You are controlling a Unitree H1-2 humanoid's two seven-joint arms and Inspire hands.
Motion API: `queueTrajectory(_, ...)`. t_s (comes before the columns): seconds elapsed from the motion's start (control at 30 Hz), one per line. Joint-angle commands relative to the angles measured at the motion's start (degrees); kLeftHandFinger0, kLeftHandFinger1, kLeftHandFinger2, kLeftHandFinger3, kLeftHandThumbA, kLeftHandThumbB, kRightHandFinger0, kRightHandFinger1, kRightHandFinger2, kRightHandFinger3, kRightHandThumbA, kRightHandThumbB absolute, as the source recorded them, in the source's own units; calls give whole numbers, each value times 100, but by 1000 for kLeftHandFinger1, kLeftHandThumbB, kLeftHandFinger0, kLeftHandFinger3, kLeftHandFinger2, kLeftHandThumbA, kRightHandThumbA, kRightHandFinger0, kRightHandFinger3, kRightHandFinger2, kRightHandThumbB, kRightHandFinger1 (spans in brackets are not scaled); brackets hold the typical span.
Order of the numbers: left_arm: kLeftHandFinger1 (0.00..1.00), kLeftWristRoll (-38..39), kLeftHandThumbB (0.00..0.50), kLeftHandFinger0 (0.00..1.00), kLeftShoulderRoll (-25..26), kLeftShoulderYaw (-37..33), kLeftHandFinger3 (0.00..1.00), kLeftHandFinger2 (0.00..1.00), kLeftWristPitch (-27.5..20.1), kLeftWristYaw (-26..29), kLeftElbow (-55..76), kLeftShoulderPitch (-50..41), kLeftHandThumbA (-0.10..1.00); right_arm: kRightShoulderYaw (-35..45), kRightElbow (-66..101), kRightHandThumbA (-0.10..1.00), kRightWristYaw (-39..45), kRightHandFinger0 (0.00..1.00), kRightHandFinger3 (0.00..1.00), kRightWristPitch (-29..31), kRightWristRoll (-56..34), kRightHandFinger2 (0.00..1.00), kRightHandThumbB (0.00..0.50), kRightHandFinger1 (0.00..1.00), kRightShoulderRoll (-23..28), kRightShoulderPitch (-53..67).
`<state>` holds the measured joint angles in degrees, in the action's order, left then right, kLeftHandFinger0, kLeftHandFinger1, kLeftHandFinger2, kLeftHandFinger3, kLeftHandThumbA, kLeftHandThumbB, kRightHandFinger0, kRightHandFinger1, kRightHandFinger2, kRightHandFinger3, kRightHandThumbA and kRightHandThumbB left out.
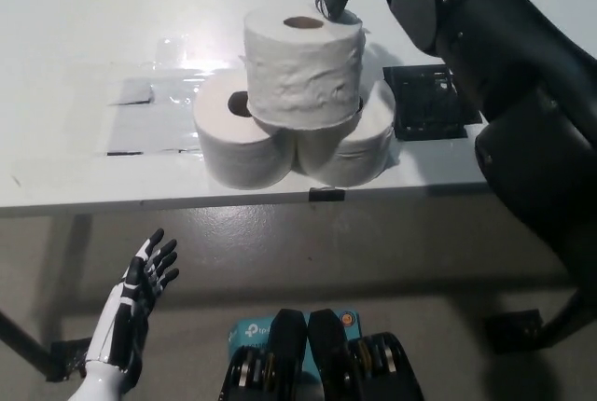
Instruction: A few rolls of toilet paper are kept infront of the robot and the robot uses its right hand to lift one of the rolls and and places it on top of the other rolls to stack it.
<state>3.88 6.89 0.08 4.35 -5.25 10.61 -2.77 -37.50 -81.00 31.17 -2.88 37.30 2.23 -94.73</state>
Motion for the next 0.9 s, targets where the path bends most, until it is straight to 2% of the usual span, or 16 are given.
queueTrajectory(0.0,1000,-27,278,1000,47,-30,1000,1000,-89,-69,175,22,1000,357,182,897,-398,1000,1000,96,-302,1000,500,1000,292,-493)
queueTrajectory(0.07,1000,-31,269,1000,67,-23,1000,1000,-85,-73,172,6,1000,630,323,1000,-507,1000,1000,120,-436,1000,500,1000,481,-707)
queueTrajectory(0.1,1000,-1,246,1000,80,-19,1000,1000,-108,-97,145,5,1000,769,453,1000,-715,1000,1000,235,-481,1000,500,1000,643,-830)
queueTrajectory(0.13,1000,3,254,1000,85,-17,1000,1000,-88,-99,141,7,1000,876,530,1000,-748,1000,1000,307,-503,1000,500,1000,747,-911)
queueTrajectory(0.2,1000,26,244,1000,103,-12,1000,1000,-83,-120,110,16,1000,1234,859,1000,-716,1000,1000,557,-733,1000,435,1000,1081,-1113)
queueTrajectory(0.23,1000,22,261,1000,112,-8,1000,1000,-71,-118,89,24,1000,1378,1058,1000,-671,1000,1000,542,-793,1000,428,1000,1227,-1195)
queueTrajectory(0.3,1000,8,257,1000,120,-9,1000,1000,-63,-113,70,4,1000,1692,1362,1000,-410,1000,1000,396,-983,1000,424,1000,1432,-1333)
queueTrajectory(0.33,1000,-42,258,1000,122,-14,1000,1000,-91,-89,42,-18,1000,2020,1625,1000,-137,1000,1000,91,-1250,1000,409,1000,1574,-1438)
queueTrajectory(0.4,1000,-79,256,1000,121,-26,1000,1000,-120,-77,15,-62,1000,2195,2019,1000,14,1000,1000,-203,-1244,1000,414,1000,1744,-1491)
queueTrajectory(0.47,1000,-113,269,1000,116,-39,1000,1000,-185,-70,-35,-92,1000,2269,2041,1000,228,1000,1000,-211,-1252,1000,389,1000,1947,-1671)
queueTrajectory(0.6,1000,-49,250,1000,55,-30,1000,1000,-170,-58,-46,-135,1000,2405,2018,1000,359,1000,1000,-196,-1338,1000,423,1000,2264,-1826)
queueTrajectory(0.7,1000,-29,254,1000,27,-29,1000,1000,-168,-55,-58,-136,1000,2393,2465,1000,354,1000,1000,-214,-1276,1000,418,1000,2534,-1707)
queueTrajectory(0.73,1000,-16,254,1000,15,-22,1000,1000,-122,-45,-41,-133,1000,2409,3137,1000,460,1000,1000,-310,-1262,1000,454,1000,2762,-1449)
queueTrajectory(0.77,1000,-16,254,1000,9,-21,1000,1000,-114,-41,-40,-131,1000,2413,3316,1000,483,1000,1000,-346,-1265,1000,457,1000,2816,-1378)
queueTrajectory(0.87,1000,33,253,1000,1,19,1000,1000,-131,-39,-42,-42,1000,3038,6084,1000,843,1000,1000,-1160,-1698,1000,452,1000,3541,-130)
